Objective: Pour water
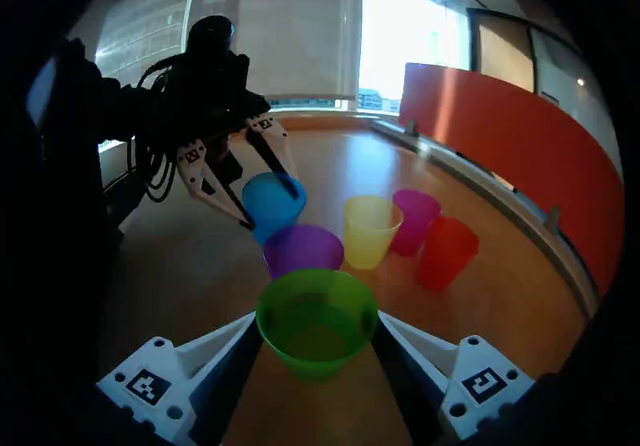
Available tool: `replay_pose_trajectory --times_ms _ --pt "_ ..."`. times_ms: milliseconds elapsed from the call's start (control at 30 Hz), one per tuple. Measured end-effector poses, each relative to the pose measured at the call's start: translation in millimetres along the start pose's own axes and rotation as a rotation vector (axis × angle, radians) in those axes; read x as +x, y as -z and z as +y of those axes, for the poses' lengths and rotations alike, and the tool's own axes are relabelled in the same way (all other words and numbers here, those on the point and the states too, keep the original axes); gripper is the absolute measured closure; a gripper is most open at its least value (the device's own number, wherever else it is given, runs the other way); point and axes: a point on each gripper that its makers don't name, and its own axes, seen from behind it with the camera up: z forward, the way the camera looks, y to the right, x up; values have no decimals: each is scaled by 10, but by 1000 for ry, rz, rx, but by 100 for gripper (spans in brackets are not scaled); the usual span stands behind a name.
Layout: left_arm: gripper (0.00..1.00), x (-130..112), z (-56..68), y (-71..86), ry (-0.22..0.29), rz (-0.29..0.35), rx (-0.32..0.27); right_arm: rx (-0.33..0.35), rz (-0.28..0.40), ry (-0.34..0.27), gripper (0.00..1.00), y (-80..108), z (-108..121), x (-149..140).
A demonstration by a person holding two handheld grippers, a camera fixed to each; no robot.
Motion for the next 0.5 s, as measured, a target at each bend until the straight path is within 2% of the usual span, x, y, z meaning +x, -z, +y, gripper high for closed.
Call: replay_pose_trajectory --times_ms 500 --pt "14 -70 14 -42 15 -9 -11 8 -16 1 9 -41 -15 -81"
